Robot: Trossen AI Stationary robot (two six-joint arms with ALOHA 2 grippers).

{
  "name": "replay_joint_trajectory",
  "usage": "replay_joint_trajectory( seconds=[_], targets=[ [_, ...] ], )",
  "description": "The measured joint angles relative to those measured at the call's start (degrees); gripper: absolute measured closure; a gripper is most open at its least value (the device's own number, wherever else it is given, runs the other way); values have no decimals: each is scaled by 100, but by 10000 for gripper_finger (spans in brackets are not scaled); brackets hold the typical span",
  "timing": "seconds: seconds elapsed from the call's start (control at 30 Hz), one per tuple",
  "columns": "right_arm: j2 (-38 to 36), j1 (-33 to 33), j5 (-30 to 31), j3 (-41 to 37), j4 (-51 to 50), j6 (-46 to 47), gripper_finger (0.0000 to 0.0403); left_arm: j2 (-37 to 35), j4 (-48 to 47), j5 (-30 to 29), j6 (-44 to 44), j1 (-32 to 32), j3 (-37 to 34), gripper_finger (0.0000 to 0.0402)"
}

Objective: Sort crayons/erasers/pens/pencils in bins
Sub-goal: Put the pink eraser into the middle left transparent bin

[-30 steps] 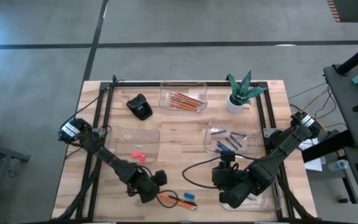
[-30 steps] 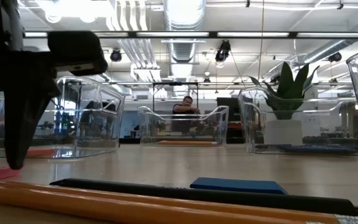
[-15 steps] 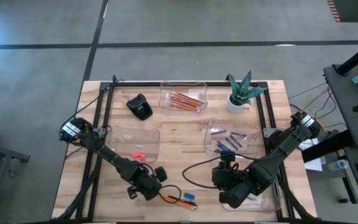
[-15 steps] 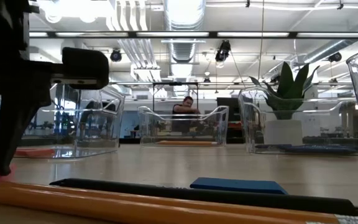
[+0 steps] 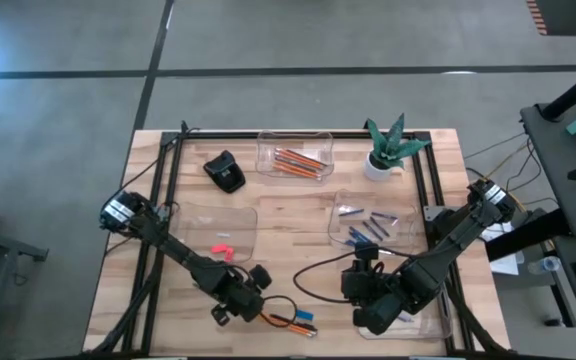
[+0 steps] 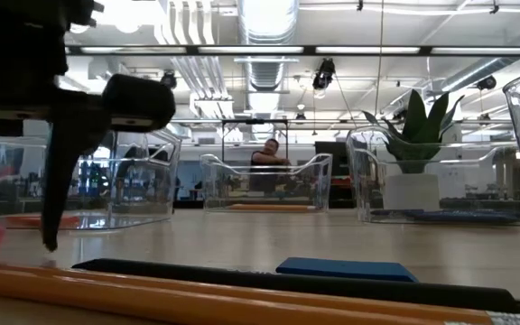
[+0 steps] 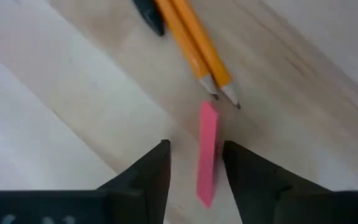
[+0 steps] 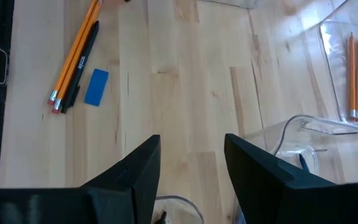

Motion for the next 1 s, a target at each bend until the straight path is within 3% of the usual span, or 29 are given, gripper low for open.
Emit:
replay_joint_trajectory(
  seconds=[0.1,0.27,0.6,0.8,1.0],
  targets=[
    [0,-2,-22,0,-5,0,232,190,-47,386,-363,64,28,263],
    [0,0,-112,0,-6,0,232,186,-77,370,-439,79,57,277],
    [0,-2,-113,0,-6,-2,232,-40,-87,332,-637,81,33,391],
    [0,0,-115,0,-6,-2,232,-293,-181,258,-810,82,101,391],
    [0,-2,-113,0,-4,-15,232,-1079,-187,210,-1236,87,127,393]
  ],
)
